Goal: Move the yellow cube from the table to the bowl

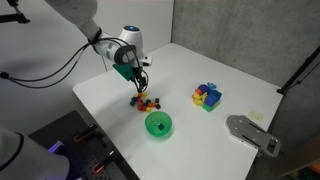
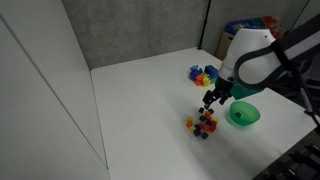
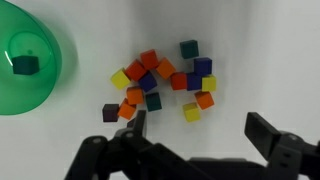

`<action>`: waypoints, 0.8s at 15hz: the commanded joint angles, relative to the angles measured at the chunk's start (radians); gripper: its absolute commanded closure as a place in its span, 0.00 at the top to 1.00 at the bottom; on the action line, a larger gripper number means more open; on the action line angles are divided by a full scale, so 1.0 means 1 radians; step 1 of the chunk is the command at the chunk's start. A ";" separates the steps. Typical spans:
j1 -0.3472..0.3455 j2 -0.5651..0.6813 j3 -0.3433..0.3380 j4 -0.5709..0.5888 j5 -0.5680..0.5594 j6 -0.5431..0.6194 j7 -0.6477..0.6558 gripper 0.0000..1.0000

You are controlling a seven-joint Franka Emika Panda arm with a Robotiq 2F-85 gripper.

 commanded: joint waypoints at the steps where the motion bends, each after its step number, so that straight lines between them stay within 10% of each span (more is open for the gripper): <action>1: 0.046 0.100 -0.034 0.072 -0.035 0.052 0.038 1.00; 12: 0.181 0.378 -0.147 0.343 -0.086 -0.014 0.139 1.00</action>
